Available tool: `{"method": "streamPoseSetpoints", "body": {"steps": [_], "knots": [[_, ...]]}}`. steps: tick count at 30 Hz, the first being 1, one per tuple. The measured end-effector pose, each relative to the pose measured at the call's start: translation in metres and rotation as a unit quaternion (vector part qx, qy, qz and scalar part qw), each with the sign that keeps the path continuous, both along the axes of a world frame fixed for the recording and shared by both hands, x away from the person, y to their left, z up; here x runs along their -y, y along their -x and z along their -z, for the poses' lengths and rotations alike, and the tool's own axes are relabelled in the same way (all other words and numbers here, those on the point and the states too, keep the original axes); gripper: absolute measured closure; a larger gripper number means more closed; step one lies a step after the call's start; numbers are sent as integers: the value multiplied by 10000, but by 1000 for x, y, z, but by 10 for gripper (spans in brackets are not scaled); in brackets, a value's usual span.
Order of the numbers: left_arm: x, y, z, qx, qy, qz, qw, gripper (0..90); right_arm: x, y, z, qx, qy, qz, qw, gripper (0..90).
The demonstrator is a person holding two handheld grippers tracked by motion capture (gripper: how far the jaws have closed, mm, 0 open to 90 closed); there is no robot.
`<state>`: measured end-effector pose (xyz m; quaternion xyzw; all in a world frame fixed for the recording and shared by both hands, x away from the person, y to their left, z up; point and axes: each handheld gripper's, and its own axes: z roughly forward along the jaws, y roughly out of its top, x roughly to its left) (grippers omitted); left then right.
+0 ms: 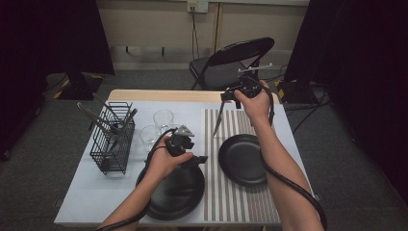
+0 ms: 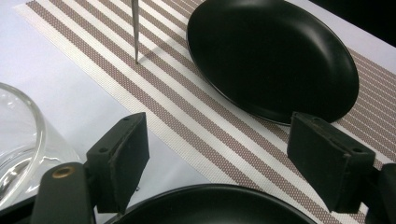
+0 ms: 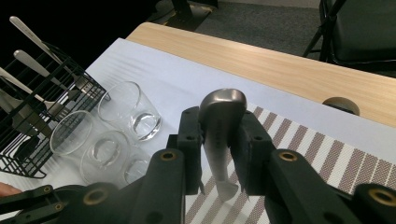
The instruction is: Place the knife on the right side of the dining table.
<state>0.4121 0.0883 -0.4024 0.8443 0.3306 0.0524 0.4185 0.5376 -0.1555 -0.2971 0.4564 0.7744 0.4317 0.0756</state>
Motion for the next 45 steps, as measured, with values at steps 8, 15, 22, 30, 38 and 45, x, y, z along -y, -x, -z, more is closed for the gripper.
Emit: {"method": "streamPoseSetpoints", "body": {"steps": [8,15,22,30,38,45], "knots": [[8,-8,0,13,-68,11,10000,203,3,0,0,-17,44,-18,10000,744],[16,-19,5,12,-168,-80,9998,203,6,2,0,-17,72,-22,10000,744],[22,-29,9,37,-252,-117,9996,248,6,3,0,-46,73,2,10000,744],[29,-40,10,131,-305,-212,9992,313,11,3,1,-47,64,6,10000,743],[39,-48,13,205,-340,-187,9990,396,10,4,1,-45,76,9,10000,744],[43,-54,21,184,-397,-289,9986,409,11,5,1,-35,62,-3,10000,745]]}}
